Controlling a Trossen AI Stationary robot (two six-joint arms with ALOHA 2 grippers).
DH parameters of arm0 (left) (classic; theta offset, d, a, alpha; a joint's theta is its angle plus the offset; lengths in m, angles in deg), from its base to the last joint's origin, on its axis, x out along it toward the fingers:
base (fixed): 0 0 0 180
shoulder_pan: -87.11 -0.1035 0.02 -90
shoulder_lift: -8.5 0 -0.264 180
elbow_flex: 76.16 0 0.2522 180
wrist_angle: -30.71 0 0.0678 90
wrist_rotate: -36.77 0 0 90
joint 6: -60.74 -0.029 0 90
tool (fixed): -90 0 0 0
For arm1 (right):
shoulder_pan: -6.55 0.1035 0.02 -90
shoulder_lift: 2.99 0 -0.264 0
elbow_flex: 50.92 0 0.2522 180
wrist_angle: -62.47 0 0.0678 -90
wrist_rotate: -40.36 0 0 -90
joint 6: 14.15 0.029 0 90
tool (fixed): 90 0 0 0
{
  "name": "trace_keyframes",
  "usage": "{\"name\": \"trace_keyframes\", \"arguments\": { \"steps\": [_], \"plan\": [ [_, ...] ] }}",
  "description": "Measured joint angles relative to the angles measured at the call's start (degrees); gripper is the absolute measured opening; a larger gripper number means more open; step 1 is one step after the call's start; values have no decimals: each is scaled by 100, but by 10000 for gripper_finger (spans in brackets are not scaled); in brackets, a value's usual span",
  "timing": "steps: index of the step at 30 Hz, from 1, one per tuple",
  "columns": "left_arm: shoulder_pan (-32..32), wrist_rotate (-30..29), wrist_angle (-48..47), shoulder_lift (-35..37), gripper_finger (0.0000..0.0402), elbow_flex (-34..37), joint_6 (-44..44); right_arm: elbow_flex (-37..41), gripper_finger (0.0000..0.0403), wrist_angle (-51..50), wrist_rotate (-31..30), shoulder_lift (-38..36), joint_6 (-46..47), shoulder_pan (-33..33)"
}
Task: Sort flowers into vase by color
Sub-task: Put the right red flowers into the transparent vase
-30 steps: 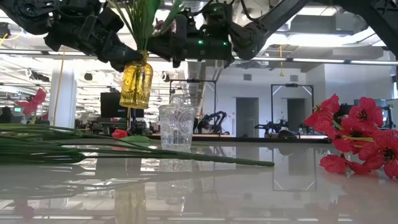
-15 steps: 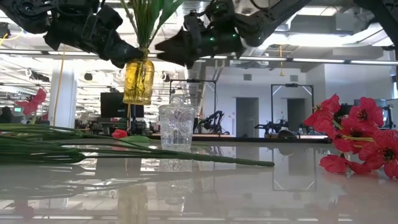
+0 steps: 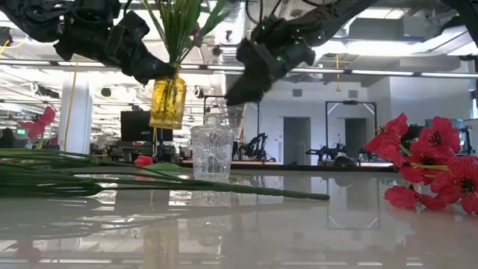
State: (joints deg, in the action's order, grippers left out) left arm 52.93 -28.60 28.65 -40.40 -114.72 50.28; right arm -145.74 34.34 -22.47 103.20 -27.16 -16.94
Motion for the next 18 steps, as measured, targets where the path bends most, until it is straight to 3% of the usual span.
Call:
{"name": "trace_keyframes", "arguments": {
  "steps": [8,13,18],
  "plan": [
    [-1,-226,2928,-938,99,757,323,743,276,-239,-18,-9,277,-172],
    [-5,-382,3790,-2099,99,541,361,1261,276,-229,-201,-205,460,-297],
    [-5,-439,4804,-3401,99,-15,391,2052,276,284,-643,-854,809,-383]
  ]
}}
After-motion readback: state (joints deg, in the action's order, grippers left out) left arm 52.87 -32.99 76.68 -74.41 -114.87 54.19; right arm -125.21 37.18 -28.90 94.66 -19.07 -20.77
